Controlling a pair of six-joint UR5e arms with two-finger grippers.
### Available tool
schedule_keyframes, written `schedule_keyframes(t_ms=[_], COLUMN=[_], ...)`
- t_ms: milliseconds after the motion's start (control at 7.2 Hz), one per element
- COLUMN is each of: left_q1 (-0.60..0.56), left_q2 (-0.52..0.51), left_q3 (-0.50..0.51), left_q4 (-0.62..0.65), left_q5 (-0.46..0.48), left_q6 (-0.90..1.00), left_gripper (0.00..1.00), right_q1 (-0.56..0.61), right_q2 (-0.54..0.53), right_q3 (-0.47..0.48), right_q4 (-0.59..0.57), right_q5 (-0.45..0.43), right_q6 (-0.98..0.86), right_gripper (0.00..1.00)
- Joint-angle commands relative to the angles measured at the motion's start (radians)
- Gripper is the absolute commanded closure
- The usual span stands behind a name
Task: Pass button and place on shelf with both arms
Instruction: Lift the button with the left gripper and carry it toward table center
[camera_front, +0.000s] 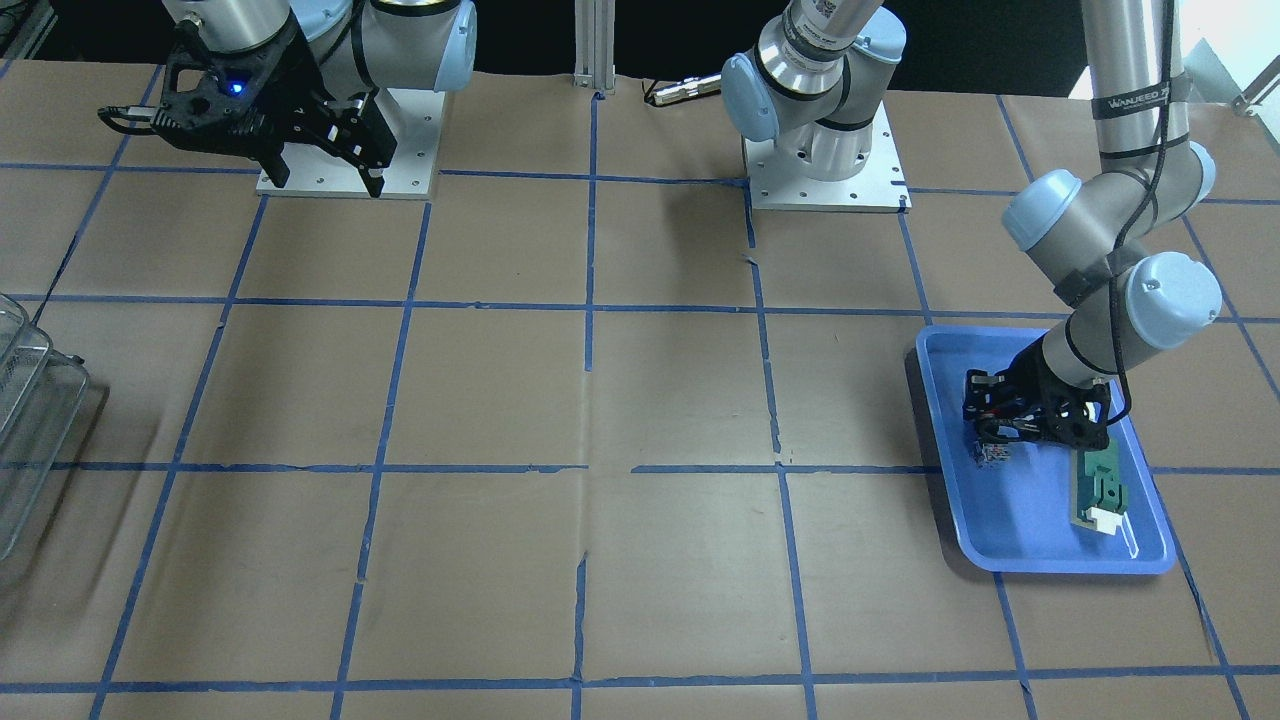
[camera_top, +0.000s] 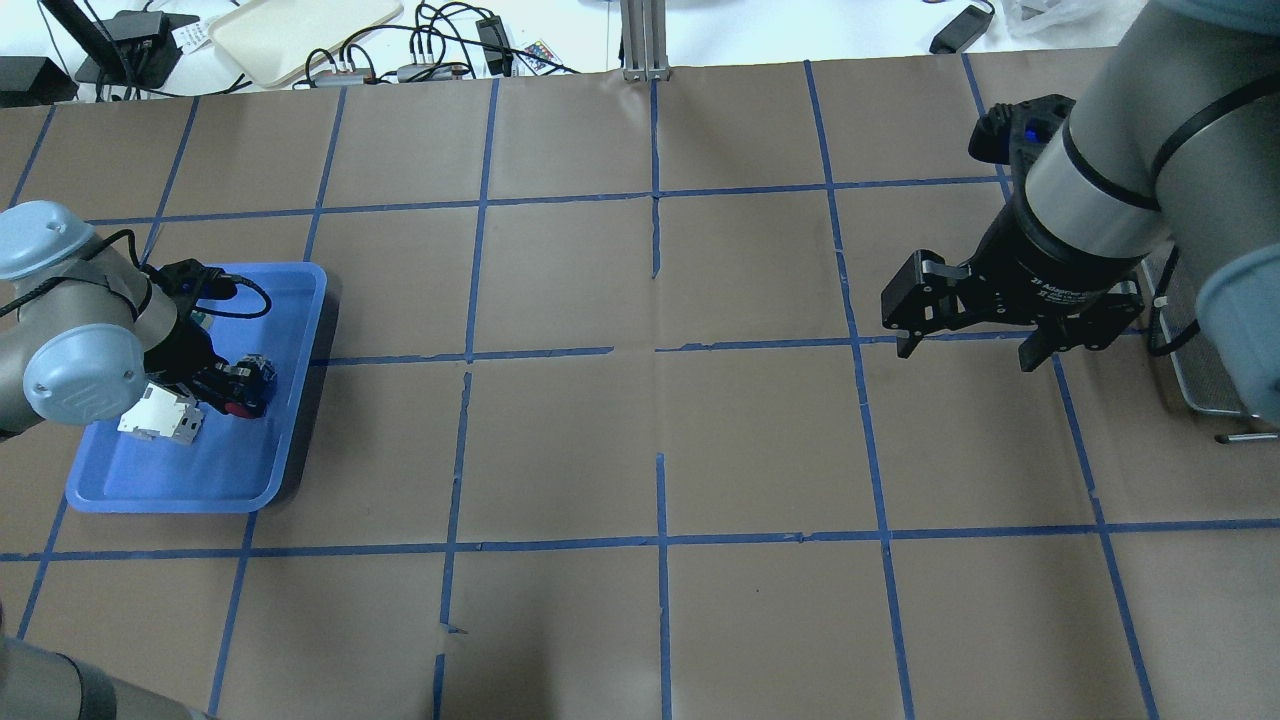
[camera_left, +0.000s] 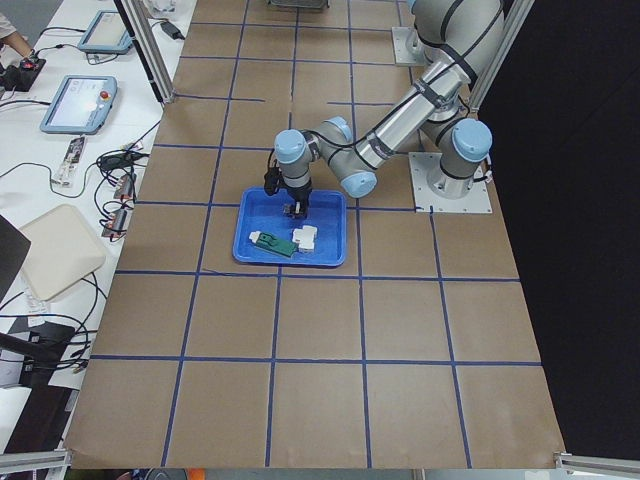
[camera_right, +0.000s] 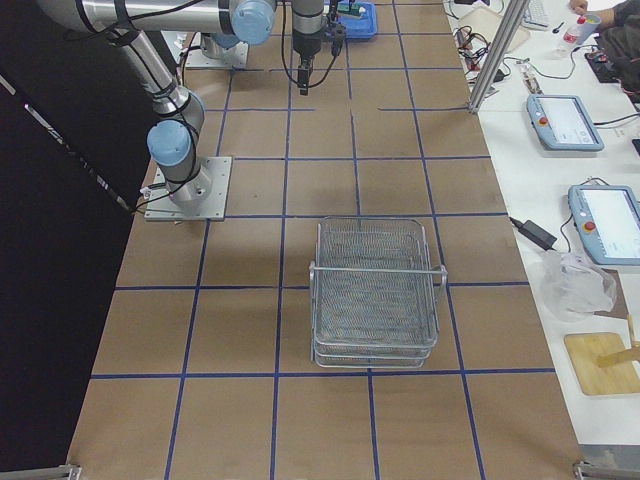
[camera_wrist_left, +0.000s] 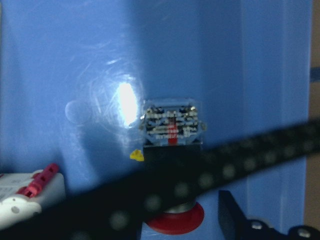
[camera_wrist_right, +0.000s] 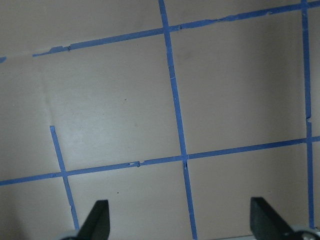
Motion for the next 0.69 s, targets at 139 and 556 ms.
schedule_keyframes(t_ms=[139, 556], left_q1=[-0.014, -0.069], left_q2=[0.031, 0.071], left_q3=[0.042, 0.070], left_q4=[0.015, 0.000], left_q5=[-0.010, -0.084], left_q6=[0.231, 0.581], left_gripper=[1.00, 1.00], right_q1=[-0.006, -0.006], right_q2=[-0.001, -0.001], right_q3=[-0.006, -0.006], right_q4=[-0.004, -0.004], right_q5=[0.001, 0.003], right_q6=[-0.001, 0.001], right_gripper=[0.00, 0.00])
